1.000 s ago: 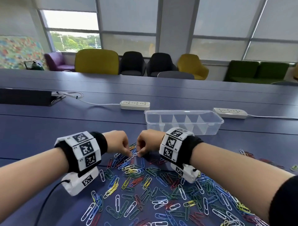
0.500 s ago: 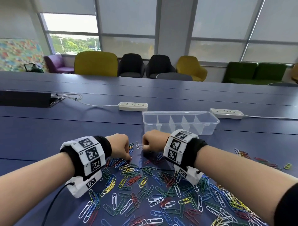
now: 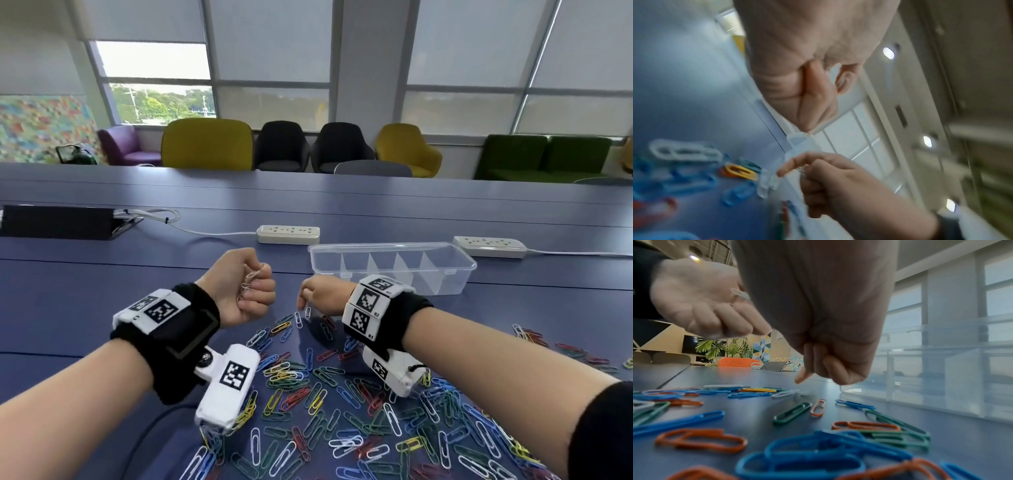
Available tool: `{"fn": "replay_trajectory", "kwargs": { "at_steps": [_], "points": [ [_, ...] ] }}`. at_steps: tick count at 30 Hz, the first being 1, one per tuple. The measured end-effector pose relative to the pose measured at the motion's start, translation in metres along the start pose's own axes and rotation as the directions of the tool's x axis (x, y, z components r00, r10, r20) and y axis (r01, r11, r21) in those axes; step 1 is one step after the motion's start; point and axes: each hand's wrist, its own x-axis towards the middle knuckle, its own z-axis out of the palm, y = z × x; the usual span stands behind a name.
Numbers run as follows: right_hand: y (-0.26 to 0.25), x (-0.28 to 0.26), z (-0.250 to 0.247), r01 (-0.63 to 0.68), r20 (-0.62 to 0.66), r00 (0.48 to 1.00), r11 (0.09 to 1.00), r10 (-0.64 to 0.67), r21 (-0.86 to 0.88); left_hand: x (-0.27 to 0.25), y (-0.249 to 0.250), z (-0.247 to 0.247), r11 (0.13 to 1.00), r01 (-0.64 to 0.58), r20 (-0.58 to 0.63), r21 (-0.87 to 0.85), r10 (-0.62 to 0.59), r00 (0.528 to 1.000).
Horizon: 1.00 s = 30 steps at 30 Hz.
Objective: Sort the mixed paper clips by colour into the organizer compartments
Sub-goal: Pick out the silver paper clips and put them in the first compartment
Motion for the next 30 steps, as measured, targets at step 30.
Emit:
{"fn": "replay_trajectory", "kwargs": {
  "at_steps": [30],
  "points": [
    [0.009,-0.007,0.005,-0.017,0.149,0.988,0.974,0.052,-0.228,0.002,-0.017,-0.015,0.818,-0.101,-0.151,-0.566,0.017,0.988]
  ]
}}
